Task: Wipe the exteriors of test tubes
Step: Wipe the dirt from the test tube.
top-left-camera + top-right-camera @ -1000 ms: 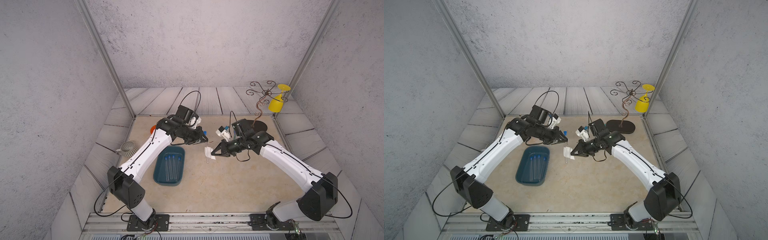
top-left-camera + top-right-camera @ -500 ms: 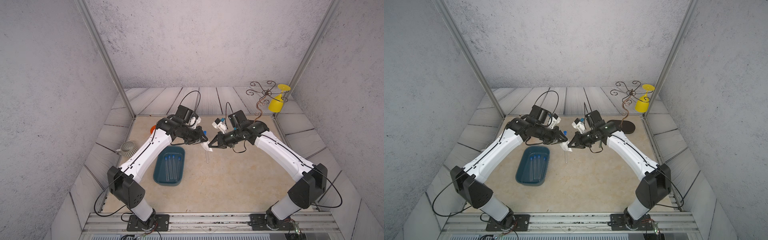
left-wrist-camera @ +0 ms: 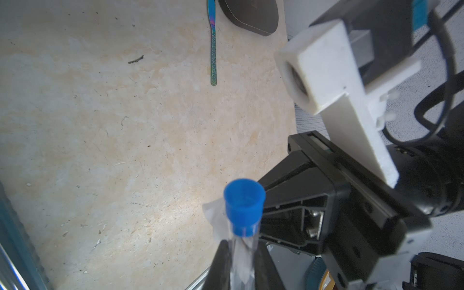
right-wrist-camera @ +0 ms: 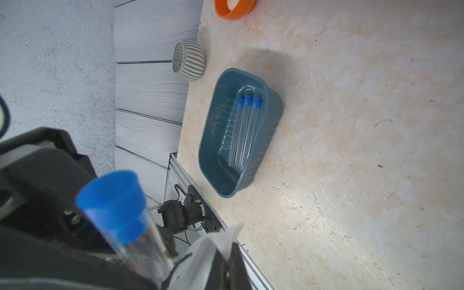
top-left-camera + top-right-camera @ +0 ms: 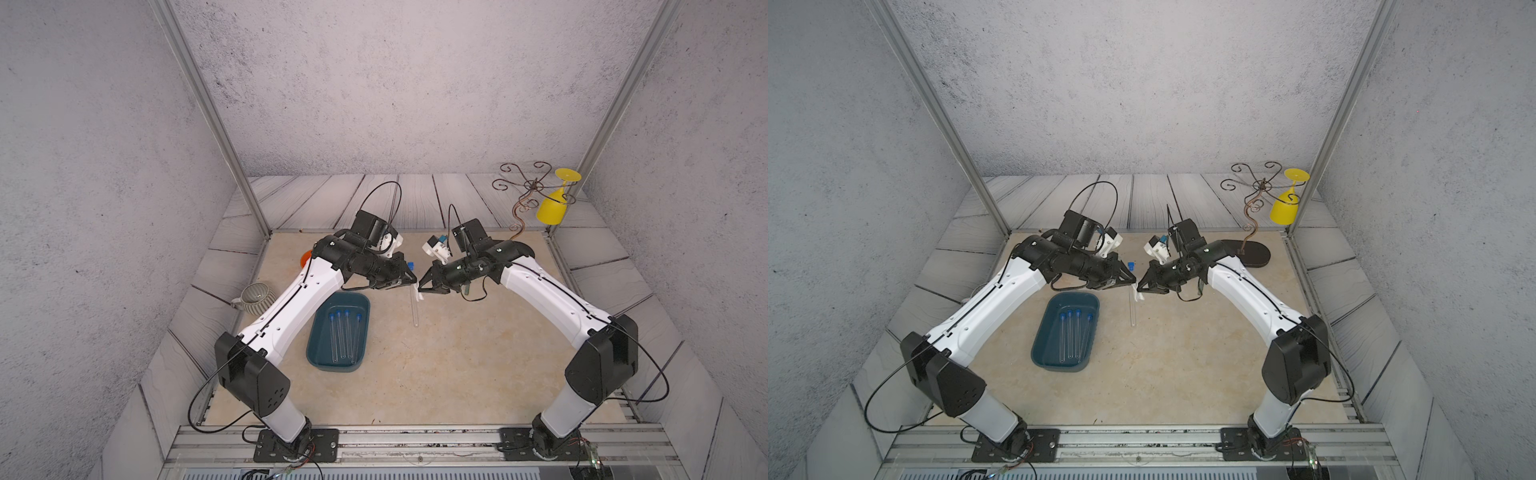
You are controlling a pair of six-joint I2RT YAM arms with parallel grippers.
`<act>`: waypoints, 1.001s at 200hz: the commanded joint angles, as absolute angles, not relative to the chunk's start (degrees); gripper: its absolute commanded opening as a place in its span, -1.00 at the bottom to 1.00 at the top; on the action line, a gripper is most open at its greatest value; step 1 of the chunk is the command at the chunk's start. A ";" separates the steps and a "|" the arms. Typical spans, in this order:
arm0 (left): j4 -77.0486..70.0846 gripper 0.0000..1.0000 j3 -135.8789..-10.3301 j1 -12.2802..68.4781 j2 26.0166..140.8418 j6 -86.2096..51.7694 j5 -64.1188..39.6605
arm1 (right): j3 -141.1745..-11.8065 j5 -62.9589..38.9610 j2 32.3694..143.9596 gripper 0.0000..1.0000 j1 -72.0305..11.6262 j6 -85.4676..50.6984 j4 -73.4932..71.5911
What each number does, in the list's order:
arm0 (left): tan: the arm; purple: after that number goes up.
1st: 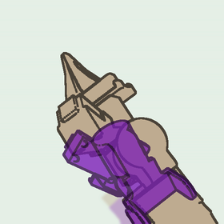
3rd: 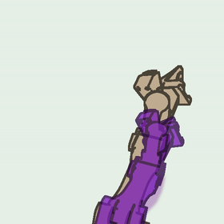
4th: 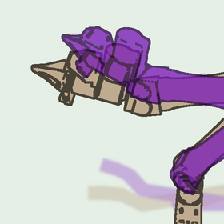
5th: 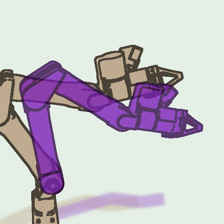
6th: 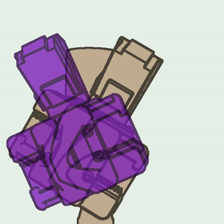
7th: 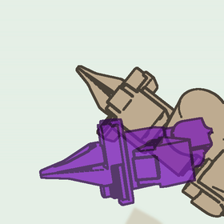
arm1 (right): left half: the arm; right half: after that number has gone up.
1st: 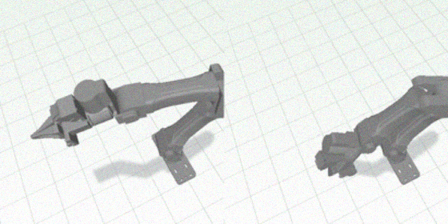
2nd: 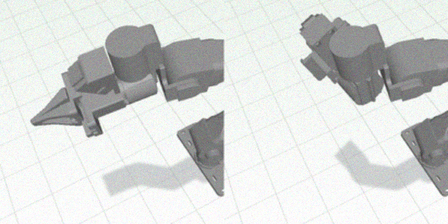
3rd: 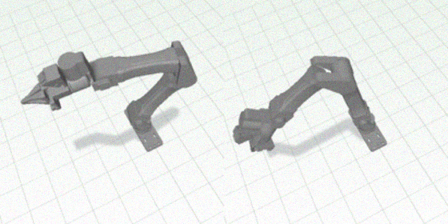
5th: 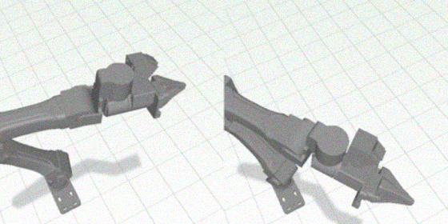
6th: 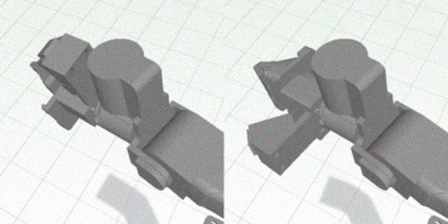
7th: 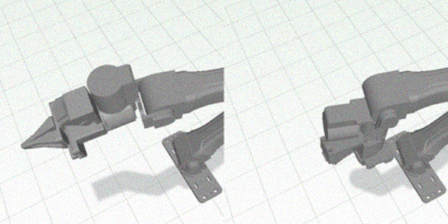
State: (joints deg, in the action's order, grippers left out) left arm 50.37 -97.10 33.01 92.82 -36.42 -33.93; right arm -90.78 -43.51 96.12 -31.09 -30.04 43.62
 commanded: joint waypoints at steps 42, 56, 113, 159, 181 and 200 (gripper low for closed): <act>50.44 -0.70 -99.82 33.05 93.82 -35.25 -33.42 | -84.87 -45.78 91.24 -0.91 -32.08 -33.11 39.65; 50.44 -0.70 -100.07 33.05 94.14 -35.12 -33.48 | -82.93 -46.09 89.59 -0.91 -32.21 -33.70 38.63; 50.62 -0.70 -100.45 32.96 95.18 -34.41 -32.27 | -77.90 -47.20 83.32 -0.91 -32.42 -36.83 35.06; 50.58 -0.70 -100.64 32.96 95.56 -34.45 -32.26 | -76.92 -46.38 80.75 -0.90 -32.43 -35.94 37.00; 50.61 -0.70 -100.29 33.05 94.98 -34.78 -32.41 | -79.11 -45.12 82.66 -0.91 -32.27 -33.82 39.73; 50.37 -0.70 -99.77 33.05 94.00 -35.57 -32.68 | -83.47 -44.02 86.67 -0.91 -32.17 -30.55 44.69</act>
State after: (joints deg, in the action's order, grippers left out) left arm 50.57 -99.18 33.01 95.31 -35.57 -32.60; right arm -78.43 -45.87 83.26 -32.14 -35.03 38.94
